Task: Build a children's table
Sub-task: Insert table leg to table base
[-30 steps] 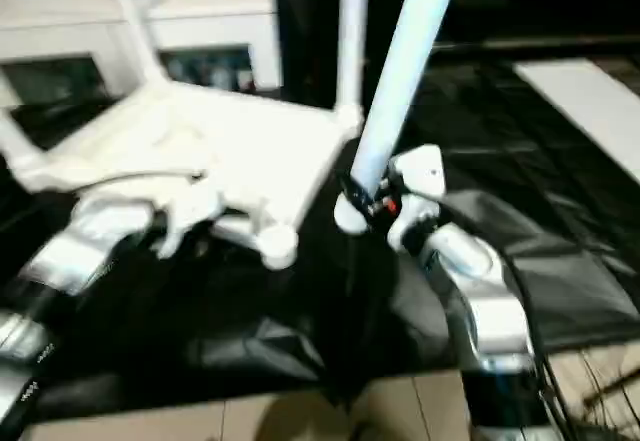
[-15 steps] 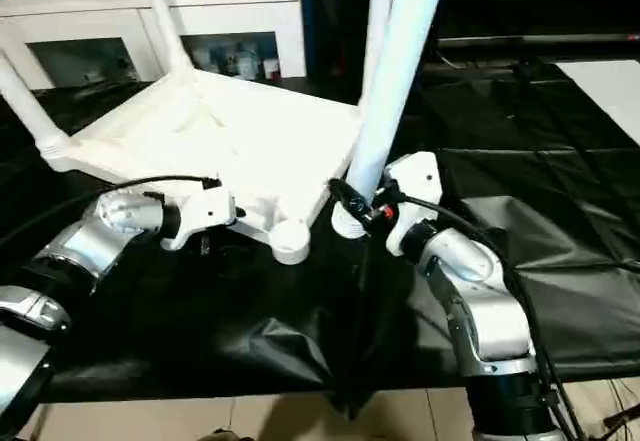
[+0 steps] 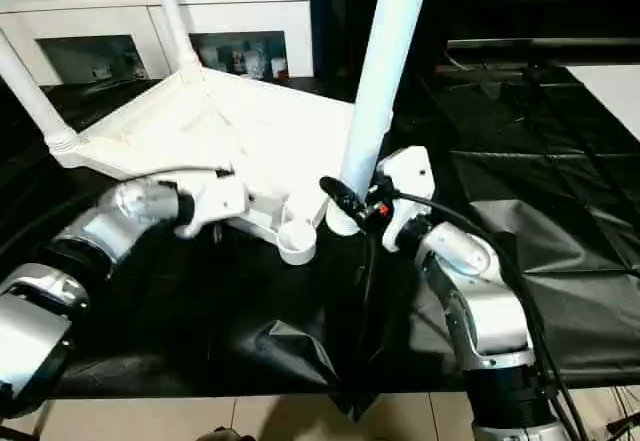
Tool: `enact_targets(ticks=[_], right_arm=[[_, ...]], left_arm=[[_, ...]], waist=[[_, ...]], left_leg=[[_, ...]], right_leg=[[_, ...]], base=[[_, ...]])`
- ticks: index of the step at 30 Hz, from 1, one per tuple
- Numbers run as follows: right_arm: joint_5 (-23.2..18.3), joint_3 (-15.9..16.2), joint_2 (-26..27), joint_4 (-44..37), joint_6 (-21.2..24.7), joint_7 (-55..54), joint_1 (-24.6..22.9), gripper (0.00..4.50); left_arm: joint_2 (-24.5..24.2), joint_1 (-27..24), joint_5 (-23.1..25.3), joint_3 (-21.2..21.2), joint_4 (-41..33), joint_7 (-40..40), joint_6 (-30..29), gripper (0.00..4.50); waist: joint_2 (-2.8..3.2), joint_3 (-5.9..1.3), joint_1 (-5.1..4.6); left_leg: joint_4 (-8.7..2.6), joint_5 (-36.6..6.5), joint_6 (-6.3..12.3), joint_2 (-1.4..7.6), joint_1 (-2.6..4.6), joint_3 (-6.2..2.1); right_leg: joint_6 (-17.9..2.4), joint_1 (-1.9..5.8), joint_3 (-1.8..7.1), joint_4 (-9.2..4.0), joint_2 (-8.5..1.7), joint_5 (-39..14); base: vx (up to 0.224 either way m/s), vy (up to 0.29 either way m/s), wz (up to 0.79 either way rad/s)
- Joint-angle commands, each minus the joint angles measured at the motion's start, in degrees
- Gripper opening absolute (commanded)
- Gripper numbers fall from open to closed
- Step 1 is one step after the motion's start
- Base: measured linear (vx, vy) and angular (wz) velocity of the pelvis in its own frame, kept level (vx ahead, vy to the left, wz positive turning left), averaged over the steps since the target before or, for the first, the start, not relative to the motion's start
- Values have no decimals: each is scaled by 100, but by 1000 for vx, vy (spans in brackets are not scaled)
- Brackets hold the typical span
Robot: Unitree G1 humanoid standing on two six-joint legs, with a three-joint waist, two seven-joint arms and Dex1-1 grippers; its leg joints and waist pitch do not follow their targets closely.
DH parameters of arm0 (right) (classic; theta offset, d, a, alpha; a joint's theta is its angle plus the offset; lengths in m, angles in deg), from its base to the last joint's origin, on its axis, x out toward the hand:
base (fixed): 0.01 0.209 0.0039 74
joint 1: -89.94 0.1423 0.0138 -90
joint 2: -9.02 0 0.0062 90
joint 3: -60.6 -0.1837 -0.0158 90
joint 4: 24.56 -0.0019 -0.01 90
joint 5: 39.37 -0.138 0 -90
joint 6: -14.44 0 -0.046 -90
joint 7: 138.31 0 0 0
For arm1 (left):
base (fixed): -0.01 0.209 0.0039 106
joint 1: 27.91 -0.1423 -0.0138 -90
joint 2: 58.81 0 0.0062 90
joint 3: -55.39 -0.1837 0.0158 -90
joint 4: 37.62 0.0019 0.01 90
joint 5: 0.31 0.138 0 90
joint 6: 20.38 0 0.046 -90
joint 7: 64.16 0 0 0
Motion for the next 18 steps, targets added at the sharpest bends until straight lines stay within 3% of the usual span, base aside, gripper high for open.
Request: enact_targets(ticks=[1,9,11,14,16,18], right_arm=[[-50,-6,-83,-177,105,86,-29,185],[-68,-26,-209,-344,205,130,-135,185],[-70,-23,-222,-358,211,136,-145,185],[-76,-27,-267,-382,231,156,-160,185],[-72,-35,-281,-379,240,163,-151,185],[-54,-42,-294,-374,250,171,-133,185]], left_arm=[[37,180,139,-72,179,-71,14,321],[207,362,141,-35,483,-519,14,277],[210,385,168,-59,512,-622,20,238],[195,461,219,-142,586,-1312,-61,234],[184,507,219,-176,593,-1709,-128,191],[160,601,252,-241,578,-2079,-210,190]], waist=[[-100,-454,-1],[-110,-462,6],[-115,-457,3],[-118,-447,-19],[-129,-446,-13],[-125,-449,-8]], left_leg=[[-329,-913,232,56,44,57],[-320,-825,286,57,41,59],[-321,-841,297,53,38,60],[-330,-877,296,55,33,56],[-330,-878,310,55,46,66],[-331,-840,317,63,45,64]], right_leg=[[-943,372,222,-478,-285,-1015],[-1013,388,220,-481,-288,-906],[-1021,387,217,-482,-286,-933],[-1018,397,214,-492,-293,-1033],[-1029,388,222,-505,-302,-1108],[-1066,389,224,-493,-302,-1038]], base=[[0,0,0],[0,0,0],[0,0,0],[0,0,0],[0,0,0],[0,0,0]])
